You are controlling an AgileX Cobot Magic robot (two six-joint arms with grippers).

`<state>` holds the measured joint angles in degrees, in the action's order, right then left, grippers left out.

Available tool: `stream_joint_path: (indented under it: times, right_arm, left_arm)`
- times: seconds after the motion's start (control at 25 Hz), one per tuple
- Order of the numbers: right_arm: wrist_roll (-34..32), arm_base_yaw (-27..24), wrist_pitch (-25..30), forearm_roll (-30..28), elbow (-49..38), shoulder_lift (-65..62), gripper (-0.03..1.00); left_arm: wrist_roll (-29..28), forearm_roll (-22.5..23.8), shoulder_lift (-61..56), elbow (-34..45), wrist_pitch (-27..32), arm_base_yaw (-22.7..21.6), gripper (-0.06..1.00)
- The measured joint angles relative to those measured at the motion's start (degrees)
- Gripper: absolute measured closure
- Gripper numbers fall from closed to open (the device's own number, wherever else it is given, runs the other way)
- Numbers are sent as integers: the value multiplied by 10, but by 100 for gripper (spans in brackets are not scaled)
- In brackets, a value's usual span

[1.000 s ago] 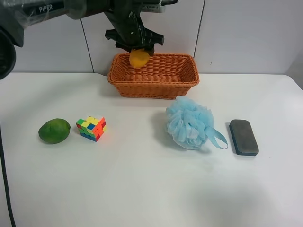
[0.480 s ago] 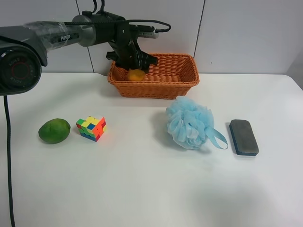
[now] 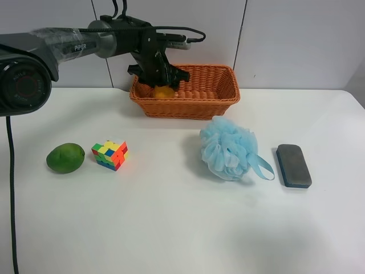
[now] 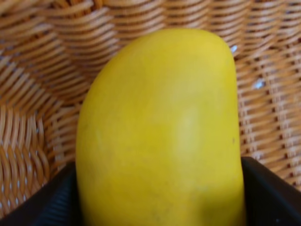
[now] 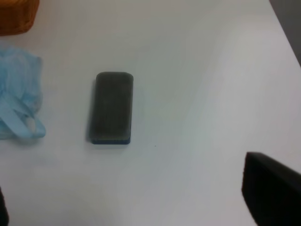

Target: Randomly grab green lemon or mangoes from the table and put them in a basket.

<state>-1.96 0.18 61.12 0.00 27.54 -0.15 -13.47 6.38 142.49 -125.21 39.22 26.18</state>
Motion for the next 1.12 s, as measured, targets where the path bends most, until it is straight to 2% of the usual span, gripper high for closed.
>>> stream_joint_path:
  times: [0.08, 0.2, 0.48, 0.6, 0.92, 1.12]
  right_arm:
    - [0, 0, 0, 0, 0, 0, -3]
    - [0, 0, 0, 0, 0, 0, -3]
    - [0, 0, 0, 0, 0, 0, -3]
    - [0, 0, 0, 0, 0, 0, -3]
    - [0, 0, 0, 0, 0, 0, -3]
    - [0, 0, 0, 0, 0, 0, -3]
  left_arm:
    - [-1, 1, 0, 0, 7, 0, 5]
    - [-1, 1, -1, 0, 12, 0, -3]
    - [-1, 0, -15, -4, 42, 0, -5]
    - [-1, -1, -45, -4, 90, 0, -5]
    - [2, -24, -150, -4, 281, 0, -5]
    - [19, -36, -216, -4, 299, 0, -5]
